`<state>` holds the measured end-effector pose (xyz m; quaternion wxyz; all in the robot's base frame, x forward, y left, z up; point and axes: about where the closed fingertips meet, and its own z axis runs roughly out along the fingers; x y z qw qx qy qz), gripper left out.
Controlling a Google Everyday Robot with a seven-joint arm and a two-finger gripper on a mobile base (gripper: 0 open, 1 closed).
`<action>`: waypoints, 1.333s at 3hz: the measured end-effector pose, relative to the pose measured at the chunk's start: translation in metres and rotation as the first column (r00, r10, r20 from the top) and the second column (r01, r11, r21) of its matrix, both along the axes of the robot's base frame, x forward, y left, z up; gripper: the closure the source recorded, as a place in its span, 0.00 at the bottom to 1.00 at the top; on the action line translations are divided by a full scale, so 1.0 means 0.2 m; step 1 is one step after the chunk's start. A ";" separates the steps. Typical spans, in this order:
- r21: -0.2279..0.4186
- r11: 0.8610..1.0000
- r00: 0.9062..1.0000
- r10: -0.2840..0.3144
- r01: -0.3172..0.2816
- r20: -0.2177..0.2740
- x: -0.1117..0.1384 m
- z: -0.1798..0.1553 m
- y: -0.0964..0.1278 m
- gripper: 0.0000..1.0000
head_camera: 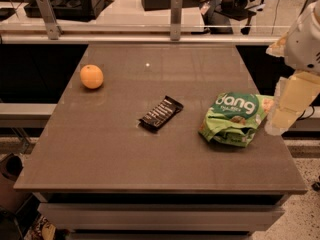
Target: Move green rice chip bag near orange
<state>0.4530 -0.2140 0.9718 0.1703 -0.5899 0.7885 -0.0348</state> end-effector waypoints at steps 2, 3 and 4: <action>0.033 0.990 0.987 -0.137 0.140 -0.083 0.12 -0.38 0.00 0.00; 0.054 0.981 0.978 -0.179 0.185 -0.107 0.14 -0.52 0.00 0.00; 0.082 0.979 0.979 -0.176 0.185 -0.103 0.18 -0.59 0.06 0.00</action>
Offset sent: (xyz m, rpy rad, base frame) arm 0.0303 -0.0052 -0.1247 0.0588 0.1303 -0.2435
